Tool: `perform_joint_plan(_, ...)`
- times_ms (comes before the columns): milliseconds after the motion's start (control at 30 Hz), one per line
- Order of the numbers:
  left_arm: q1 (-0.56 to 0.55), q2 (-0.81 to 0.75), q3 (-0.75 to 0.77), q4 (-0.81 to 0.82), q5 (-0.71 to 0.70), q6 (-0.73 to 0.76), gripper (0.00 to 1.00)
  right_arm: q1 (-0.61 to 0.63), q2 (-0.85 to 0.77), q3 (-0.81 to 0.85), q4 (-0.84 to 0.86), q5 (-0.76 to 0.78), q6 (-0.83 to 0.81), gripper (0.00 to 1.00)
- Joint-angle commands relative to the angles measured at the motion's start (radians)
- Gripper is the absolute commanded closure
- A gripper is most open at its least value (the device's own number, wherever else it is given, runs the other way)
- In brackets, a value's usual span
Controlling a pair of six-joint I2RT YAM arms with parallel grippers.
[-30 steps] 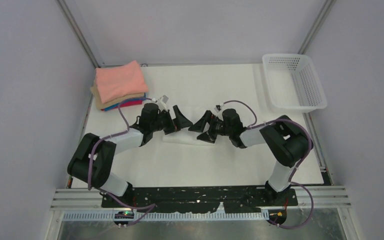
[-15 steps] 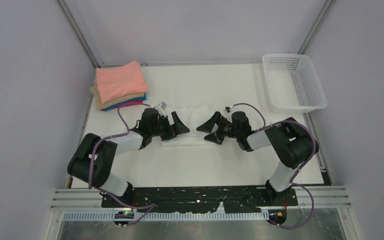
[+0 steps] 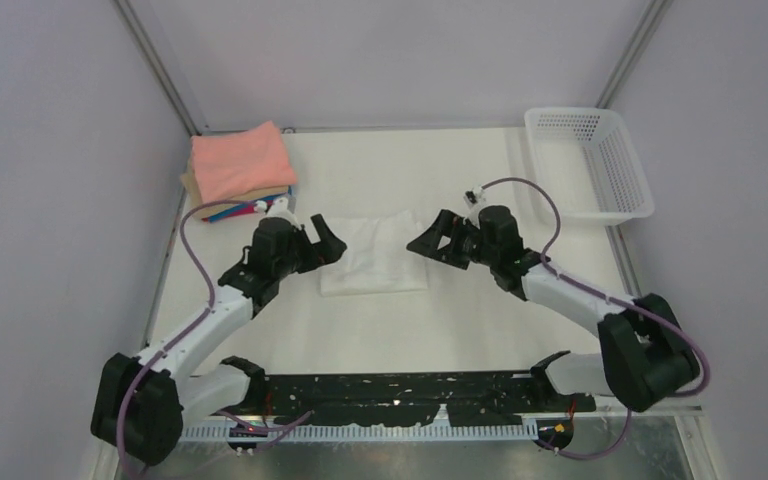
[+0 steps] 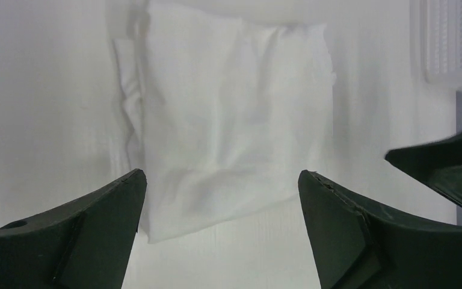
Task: Fold and stack the t-shirts
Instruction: Fold the long partially folded tshirt into a neat square, then put the neatly folded tshirt into the corner of the board with the left arm
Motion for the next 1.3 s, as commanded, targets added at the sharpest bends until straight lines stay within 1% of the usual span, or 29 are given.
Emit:
perform_joint_plan(0,0.032,-0.072,0.045,-0.089,-0.268,0.052,0.0,-0.003,-0.29,0.032,-0.175,0.301,-0.19,0.05)
perform_joint_plan(33,0.06,-0.054,0.054,-0.085,-0.257,0.049,0.0,-0.005,-0.326,0.005,-0.191,0.371,-0.186,0.05)
perform_joint_plan(67,0.088,-0.023,0.077,-0.104,-0.228,0.032,0.0,-0.01,-0.388,-0.01,-0.192,0.395,-0.178,0.05)
perform_joint_plan(133,0.153,0.064,0.138,-0.123,-0.074,0.037,0.0,-0.018,-0.454,-0.05,-0.192,0.458,-0.166,0.05)
perform_joint_plan(167,0.183,0.118,0.18,-0.158,0.001,0.042,0.0,-0.021,-0.469,-0.069,-0.196,0.49,-0.161,0.05)
perform_joint_plan(233,0.207,0.232,0.269,-0.231,0.074,0.064,0.0,-0.026,-0.503,-0.079,-0.205,0.512,-0.168,0.05)
perform_joint_plan(333,0.207,0.356,0.34,-0.265,0.098,0.087,0.01,-0.029,-0.511,-0.061,-0.261,0.542,-0.205,0.05)
perform_joint_plan(533,0.206,0.482,0.373,-0.254,0.154,0.101,0.01,-0.033,-0.485,-0.039,-0.309,0.578,-0.247,0.05)
perform_joint_plan(600,0.198,0.512,0.367,-0.254,0.174,0.103,0.03,-0.036,-0.467,-0.037,-0.319,0.594,-0.252,0.05)
perform_joint_plan(733,0.165,0.572,0.385,-0.3,0.136,0.104,0.11,-0.05,-0.433,-0.028,-0.325,0.595,-0.253,0.05)
perform_joint_plan(867,0.113,0.62,0.432,-0.352,0.079,0.106,0.23,-0.063,-0.412,-0.025,-0.328,0.592,-0.253,0.05)
perform_joint_plan(967,0.08,0.664,0.483,-0.407,0.044,0.098,0.36,-0.072,-0.403,-0.027,-0.33,0.595,-0.254,0.05)
perform_joint_plan(1033,0.052,0.687,0.509,-0.454,-0.017,0.085,0.47,-0.078,-0.402,-0.029,-0.331,0.591,-0.256,0.05)
perform_joint_plan(1067,0.039,0.695,0.519,-0.467,-0.053,0.084,0.5,-0.081,-0.402,-0.03,-0.331,0.591,-0.256,0.05)
perform_joint_plan(1133,0.016,0.721,0.544,-0.498,-0.116,0.077,0.64,-0.085,-0.401,-0.033,-0.331,0.592,-0.258,0.05)
perform_joint_plan(1167,0.008,0.733,0.567,-0.506,-0.116,0.079,0.7,-0.086,-0.4,-0.035,-0.331,0.595,-0.259,0.05)
perform_joint_plan(1267,-0.016,0.777,0.617,-0.516,-0.113,0.081,0.98,-0.097,-0.394,-0.039,-0.331,0.595,-0.26,0.05)
